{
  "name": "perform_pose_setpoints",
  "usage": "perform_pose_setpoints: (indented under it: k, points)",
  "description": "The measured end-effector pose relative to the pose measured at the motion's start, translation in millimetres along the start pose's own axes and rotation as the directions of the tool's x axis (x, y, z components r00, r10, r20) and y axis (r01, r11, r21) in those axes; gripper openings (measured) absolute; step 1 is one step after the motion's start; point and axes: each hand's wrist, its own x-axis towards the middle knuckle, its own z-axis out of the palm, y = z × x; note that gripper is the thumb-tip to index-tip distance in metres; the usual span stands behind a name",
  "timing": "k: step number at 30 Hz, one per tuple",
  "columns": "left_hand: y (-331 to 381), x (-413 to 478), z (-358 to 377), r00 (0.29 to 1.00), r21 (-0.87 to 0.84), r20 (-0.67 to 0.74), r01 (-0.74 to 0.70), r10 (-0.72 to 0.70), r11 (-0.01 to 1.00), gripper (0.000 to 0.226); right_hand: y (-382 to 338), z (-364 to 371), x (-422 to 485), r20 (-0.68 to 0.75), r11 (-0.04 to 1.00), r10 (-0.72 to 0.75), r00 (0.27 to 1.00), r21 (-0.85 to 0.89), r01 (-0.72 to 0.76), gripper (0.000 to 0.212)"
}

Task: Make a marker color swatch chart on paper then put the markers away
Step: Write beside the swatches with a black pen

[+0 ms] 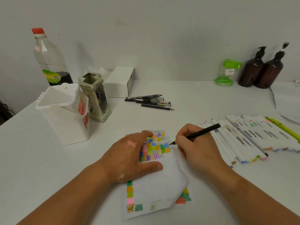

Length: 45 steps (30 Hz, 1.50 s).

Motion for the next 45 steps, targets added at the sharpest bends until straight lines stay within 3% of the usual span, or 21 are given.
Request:
perform_pose_setpoints:
  k: [4, 5, 8, 11, 13, 24, 30, 39, 45]
  points:
    - [0, 3, -2, 0.994, -0.163, -0.096, 0.043, -0.059, 0.986, 0.01, -2, -8, 2, 0.023, 0.965, 0.004, 1.0, 0.264, -0.01, 0.017]
    - [-2, 3, -3, 0.991, -0.219, -0.107, 0.059, -0.084, 0.974, 0.003, -3, -9, 2, 0.039, 0.954, -0.008, 0.999, 0.3, -0.004, 0.018]
    - [-2, 2, -6, 0.983, -0.366, -0.143, 0.052, -0.112, 0.929, 0.014, -5, -9, 1, 0.09, 0.904, -0.028, 0.996, 0.428, -0.013, 0.018]
    - [1, 0, -9, 0.982, -0.43, -0.171, 0.005, -0.087, 0.903, 0.013, -8, -11, 2, 0.147, 0.795, -0.018, 0.989, 0.602, -0.075, 0.012]
    - [1, 0, -9, 0.979, -0.451, -0.19, -0.018, -0.077, 0.892, 0.02, -8, -12, 2, 0.155, 0.774, -0.037, 0.987, 0.629, -0.07, 0.011]
    - [9, -3, -11, 0.982, -0.545, -0.189, -0.114, 0.011, 0.831, 0.024, -8, -8, -2, 0.205, 0.826, -0.104, 0.973, 0.563, -0.03, 0.01]
    - [11, -4, -11, 0.983, -0.565, -0.171, -0.155, 0.069, 0.811, 0.015, -8, -1, -5, 0.223, 0.91, -0.102, 0.969, 0.414, 0.0, 0.004]
    - [14, -7, -13, 0.974, -0.539, -0.209, -0.193, 0.091, 0.82, 0.016, -6, 8, -7, 0.233, 0.928, -0.121, 0.965, 0.373, 0.026, 0.019]
    - [17, -5, -8, 0.984, -0.687, -0.161, -0.167, 0.076, 0.707, 0.012, -6, 9, -7, 0.218, 0.94, -0.147, 0.965, 0.335, 0.068, 0.005]
